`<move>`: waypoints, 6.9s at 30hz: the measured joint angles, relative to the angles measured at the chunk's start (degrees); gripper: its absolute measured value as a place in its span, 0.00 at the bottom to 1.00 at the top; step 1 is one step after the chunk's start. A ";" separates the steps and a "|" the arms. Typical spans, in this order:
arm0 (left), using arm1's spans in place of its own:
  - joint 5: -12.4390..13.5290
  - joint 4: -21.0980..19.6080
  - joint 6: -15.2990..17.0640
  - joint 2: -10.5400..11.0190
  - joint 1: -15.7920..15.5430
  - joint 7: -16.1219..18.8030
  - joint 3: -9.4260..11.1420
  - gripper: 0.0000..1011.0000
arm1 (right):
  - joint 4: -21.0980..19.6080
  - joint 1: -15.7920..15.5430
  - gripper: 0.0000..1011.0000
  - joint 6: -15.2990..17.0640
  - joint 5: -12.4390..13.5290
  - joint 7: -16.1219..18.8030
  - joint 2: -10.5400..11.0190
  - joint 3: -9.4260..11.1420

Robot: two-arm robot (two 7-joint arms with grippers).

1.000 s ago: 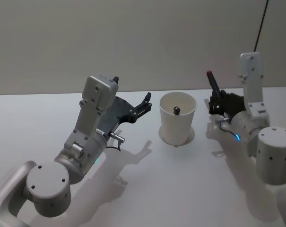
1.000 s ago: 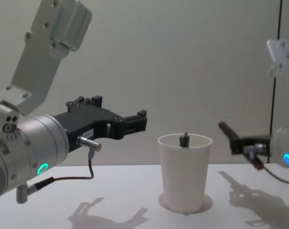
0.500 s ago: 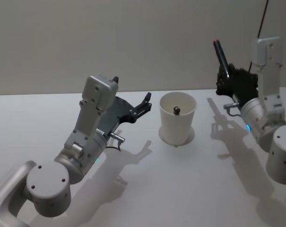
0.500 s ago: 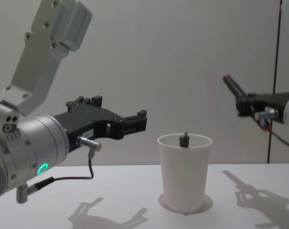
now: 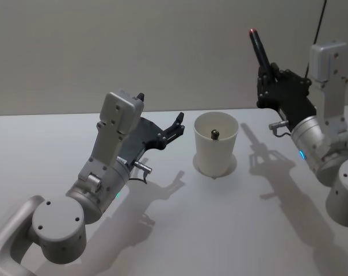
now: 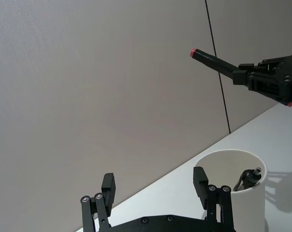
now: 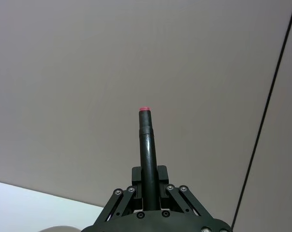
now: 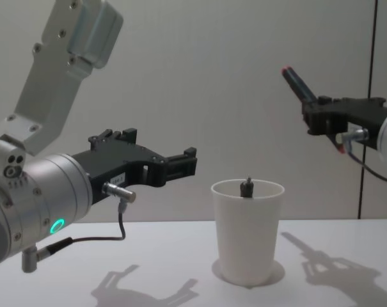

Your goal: Place the pen into the pen holder.

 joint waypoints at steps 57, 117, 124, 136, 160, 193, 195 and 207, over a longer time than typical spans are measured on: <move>0.00 0.00 0.00 0.00 0.00 0.00 0.00 0.99 | 17.86 5.08 0.18 -22.46 -6.26 4.76 -3.36 -3.59; 0.00 0.00 0.00 0.00 0.00 0.00 0.00 0.99 | 15.61 4.41 0.99 -21.39 -0.46 4.26 -2.55 -2.25; 0.00 0.00 0.00 0.00 0.00 0.00 0.00 0.99 | 11.03 2.66 0.99 -19.03 2.95 2.47 -1.21 -0.77; 0.00 0.00 0.00 0.00 0.00 -0.01 0.00 0.99 | 5.37 -0.34 0.99 -15.52 6.61 -0.47 0.83 1.24; 0.00 0.00 0.00 0.00 0.00 0.00 0.00 0.99 | -5.67 -10.18 0.99 -7.61 13.52 -0.60 10.48 -0.30; 0.00 0.00 0.00 0.00 0.00 0.00 0.00 0.99 | -12.16 -15.98 0.99 -2.93 17.61 -0.70 16.17 -1.16; 0.00 0.00 0.00 0.00 0.00 0.00 0.00 0.99 | -12.16 -15.98 0.99 -2.93 17.61 -0.70 16.17 -1.16; 0.00 0.00 0.00 0.00 0.00 0.00 0.00 0.99 | -12.15 -15.99 0.99 -2.97 17.60 -0.70 16.17 -1.15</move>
